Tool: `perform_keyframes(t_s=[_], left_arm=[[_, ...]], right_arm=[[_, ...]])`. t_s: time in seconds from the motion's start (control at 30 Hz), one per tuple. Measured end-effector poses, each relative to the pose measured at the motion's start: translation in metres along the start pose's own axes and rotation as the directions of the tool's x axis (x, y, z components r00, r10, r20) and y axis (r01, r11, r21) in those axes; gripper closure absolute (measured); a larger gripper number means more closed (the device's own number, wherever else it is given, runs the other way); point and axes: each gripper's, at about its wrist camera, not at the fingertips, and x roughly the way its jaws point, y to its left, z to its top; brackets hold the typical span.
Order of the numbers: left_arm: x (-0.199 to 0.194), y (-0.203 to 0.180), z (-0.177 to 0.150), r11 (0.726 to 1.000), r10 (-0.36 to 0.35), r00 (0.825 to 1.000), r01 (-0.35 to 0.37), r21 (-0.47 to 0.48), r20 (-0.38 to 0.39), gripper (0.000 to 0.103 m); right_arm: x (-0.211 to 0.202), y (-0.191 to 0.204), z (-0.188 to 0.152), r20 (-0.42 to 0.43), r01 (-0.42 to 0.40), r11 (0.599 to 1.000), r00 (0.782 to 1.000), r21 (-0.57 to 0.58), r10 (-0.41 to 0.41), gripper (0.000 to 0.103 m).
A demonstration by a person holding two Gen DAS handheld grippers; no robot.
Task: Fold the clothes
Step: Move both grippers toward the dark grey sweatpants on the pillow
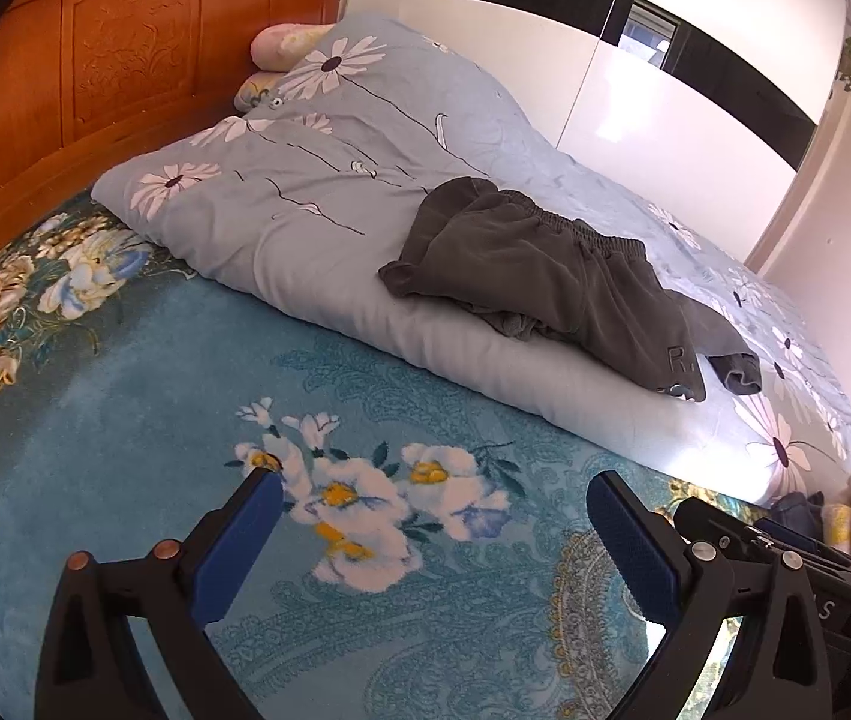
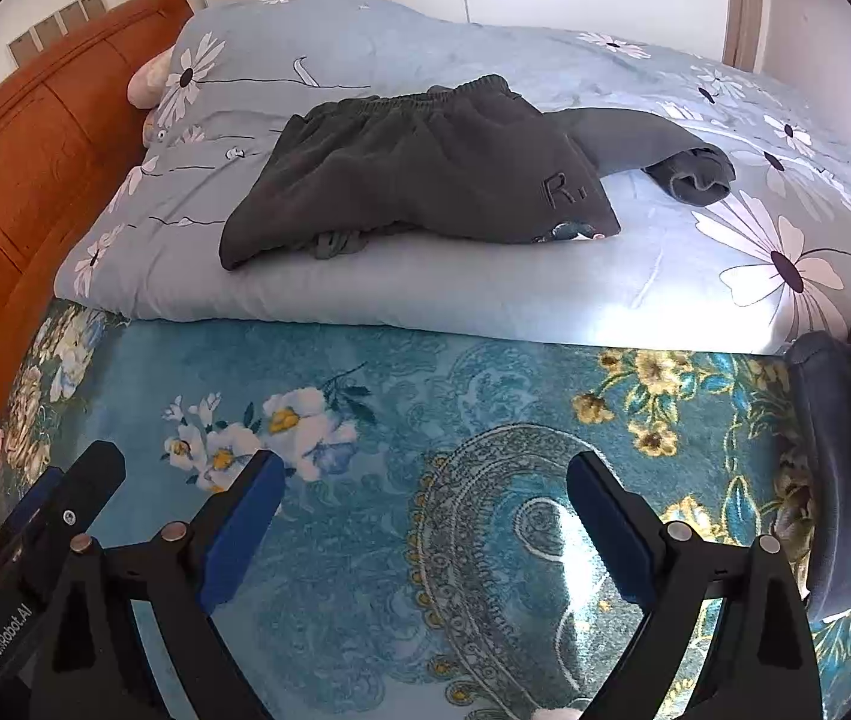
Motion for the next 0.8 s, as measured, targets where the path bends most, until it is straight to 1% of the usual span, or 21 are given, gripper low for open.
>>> perform_keyframes(t_s=[0.1, 0.2, 0.23, 0.37, 0.47, 0.63, 0.8], left_arm=[[0.0, 0.0, 0.003, 1.0, -0.022, 1.0, 0.022, -0.017, 0.009, 0.0], [-0.004, 0.007, 0.001, 0.997, -0.071, 0.997, 0.071, -0.021, 0.022, 0.0], [-0.005, 0.008, 0.0, 0.996, -0.082, 0.996, 0.082, -0.02, 0.026, 0.0], [-0.012, 0.0, 0.002, 0.998, -0.058, 0.997, 0.058, 0.019, 0.044, 0.0], [-0.011, -0.006, -0.001, 0.996, -0.085, 0.996, 0.084, 0.013, 0.035, 0.0], [-0.005, -0.021, -0.004, 0.995, -0.089, 0.996, 0.088, 0.036, 0.018, 0.0], [0.005, -0.026, -0.007, 0.995, -0.094, 0.996, 0.094, 0.045, 0.001, 0.0]], right_arm=[[-0.001, 0.0, 0.0, 0.007, -0.005, 1.0, 1.0, 0.008, 0.005, 0.007], [-0.001, -0.005, -0.003, 0.017, -0.016, 1.0, 1.0, 0.015, 0.016, 0.007], [0.002, -0.002, 0.001, -0.001, -0.012, 1.0, 1.0, 0.014, 0.012, 0.007], [0.0, 0.0, 0.0, 0.014, -0.006, 1.0, 1.0, 0.008, 0.006, 0.007], [-0.004, 0.0, 0.0, 0.018, -0.008, 1.0, 1.0, 0.006, 0.007, 0.007], [-0.005, -0.004, -0.002, 0.013, 0.003, 1.0, 1.0, -0.018, -0.003, 0.007], [-0.001, -0.014, -0.002, 0.001, 0.018, 1.0, 1.0, -0.018, -0.018, 0.007]])
